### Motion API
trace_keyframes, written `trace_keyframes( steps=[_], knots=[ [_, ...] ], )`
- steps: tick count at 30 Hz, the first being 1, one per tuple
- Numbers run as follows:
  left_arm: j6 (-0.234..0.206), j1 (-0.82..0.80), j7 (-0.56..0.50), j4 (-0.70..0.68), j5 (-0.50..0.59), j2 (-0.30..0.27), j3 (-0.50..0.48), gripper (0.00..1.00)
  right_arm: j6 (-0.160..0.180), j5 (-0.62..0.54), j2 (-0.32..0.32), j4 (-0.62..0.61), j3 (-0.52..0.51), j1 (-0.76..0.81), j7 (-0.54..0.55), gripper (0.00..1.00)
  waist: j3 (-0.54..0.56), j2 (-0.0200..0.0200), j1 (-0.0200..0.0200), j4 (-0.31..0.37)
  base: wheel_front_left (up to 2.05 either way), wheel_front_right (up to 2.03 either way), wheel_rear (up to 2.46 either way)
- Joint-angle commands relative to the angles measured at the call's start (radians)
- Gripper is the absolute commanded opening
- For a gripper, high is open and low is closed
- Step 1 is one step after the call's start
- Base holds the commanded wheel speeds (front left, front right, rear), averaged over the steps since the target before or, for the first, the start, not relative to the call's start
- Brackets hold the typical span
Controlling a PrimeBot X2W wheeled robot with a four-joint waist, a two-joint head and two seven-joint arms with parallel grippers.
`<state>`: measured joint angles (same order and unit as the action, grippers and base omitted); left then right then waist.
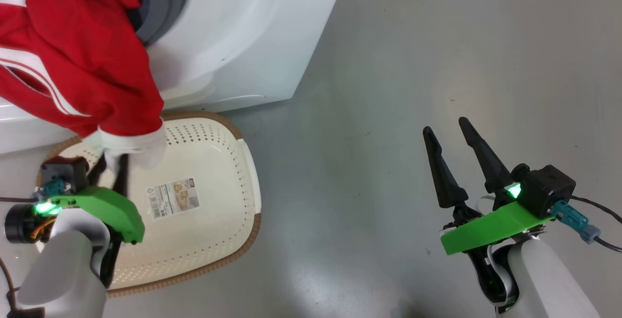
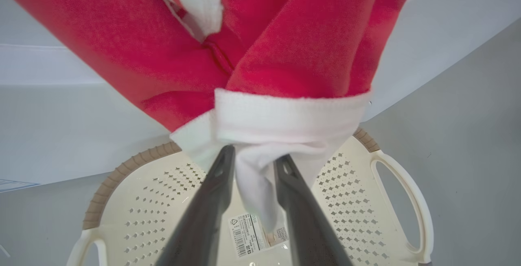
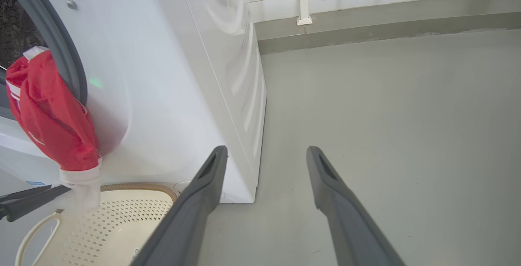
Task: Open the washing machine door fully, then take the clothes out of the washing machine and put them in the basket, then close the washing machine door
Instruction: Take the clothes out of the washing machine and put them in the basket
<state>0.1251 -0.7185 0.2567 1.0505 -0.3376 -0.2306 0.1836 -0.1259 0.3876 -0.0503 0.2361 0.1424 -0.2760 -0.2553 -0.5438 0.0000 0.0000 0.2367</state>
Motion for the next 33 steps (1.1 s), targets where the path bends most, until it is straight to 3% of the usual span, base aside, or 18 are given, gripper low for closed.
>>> trace_keyframes(
  steps=[1,15,33],
  knots=[
    [0.006,0.009,0.005,-0.025,-0.012,-0.030,-0.030,1.00,-0.005,0.010,0.000,-0.021,0.016,-0.008,-0.006,1.00,0.003,0.0000,0.0000,-0.005,0.00,0.00,0.00],
    [0.006,0.065,0.005,-0.145,-0.042,-0.001,-0.067,1.00,-0.005,-0.008,0.000,-0.017,-0.001,-0.004,-0.006,1.00,0.024,0.0000,0.0000,-0.040,0.00,0.00,0.00],
    [0.006,0.216,0.005,-0.440,-0.004,0.025,-0.183,1.00,-0.005,-0.039,0.000,-0.009,-0.025,0.021,-0.006,1.00,0.083,0.0000,0.0000,-0.095,0.00,0.00,0.00]
  ],
)
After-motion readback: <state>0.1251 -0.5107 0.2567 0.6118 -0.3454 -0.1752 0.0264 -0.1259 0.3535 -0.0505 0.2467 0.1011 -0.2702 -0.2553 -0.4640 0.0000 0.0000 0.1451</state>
